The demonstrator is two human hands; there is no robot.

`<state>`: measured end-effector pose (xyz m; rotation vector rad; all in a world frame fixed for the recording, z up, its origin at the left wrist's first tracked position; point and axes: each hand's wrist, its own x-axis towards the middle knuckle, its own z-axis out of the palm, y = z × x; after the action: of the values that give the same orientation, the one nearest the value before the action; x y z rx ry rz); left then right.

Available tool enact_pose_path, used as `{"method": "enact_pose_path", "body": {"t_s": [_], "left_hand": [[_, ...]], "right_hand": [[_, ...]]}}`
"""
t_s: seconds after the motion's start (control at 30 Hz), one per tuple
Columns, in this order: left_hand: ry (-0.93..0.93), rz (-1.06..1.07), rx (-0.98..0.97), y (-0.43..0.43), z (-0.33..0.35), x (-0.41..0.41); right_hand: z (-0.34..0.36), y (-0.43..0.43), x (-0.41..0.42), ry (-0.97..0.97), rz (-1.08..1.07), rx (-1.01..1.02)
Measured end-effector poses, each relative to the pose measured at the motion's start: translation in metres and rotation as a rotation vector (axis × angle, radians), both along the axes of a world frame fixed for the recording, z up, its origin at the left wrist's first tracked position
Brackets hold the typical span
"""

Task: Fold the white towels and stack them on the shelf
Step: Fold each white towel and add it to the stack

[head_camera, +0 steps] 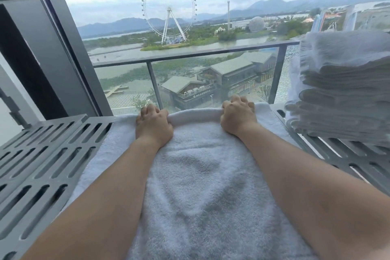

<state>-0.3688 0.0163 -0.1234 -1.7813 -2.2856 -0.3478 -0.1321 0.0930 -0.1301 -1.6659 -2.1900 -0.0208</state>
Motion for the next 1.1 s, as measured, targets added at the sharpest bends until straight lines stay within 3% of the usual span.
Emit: {"method": "enact_pose_path", "body": {"t_s": [0.17, 0.3, 0.5, 0.7, 0.93, 1.1], "left_hand": [[0.007, -0.031, 0.154, -0.007, 0.002, -0.001], [0.139, 0.004, 0.261, -0.019, 0.004, 0.000], [0.303, 0.069, 0.137, -0.027, 0.015, 0.006], [0.103, -0.012, 0.253, -0.043, 0.020, 0.007], [0.023, -0.075, 0.371, -0.072, 0.041, 0.002], [0.074, -0.154, 0.502, -0.106, 0.058, -0.003]], "right_hand": [[0.001, -0.005, -0.001, 0.072, 0.027, 0.132], [0.001, -0.007, 0.002, 0.026, 0.018, 0.258], [0.005, -0.012, 0.001, -0.039, 0.018, 0.296], [0.008, -0.013, 0.018, -0.025, -0.031, 0.191], [0.038, -0.043, 0.022, 0.031, 0.008, 0.405], [0.057, -0.093, 0.040, 0.069, 0.028, 0.587]]}}
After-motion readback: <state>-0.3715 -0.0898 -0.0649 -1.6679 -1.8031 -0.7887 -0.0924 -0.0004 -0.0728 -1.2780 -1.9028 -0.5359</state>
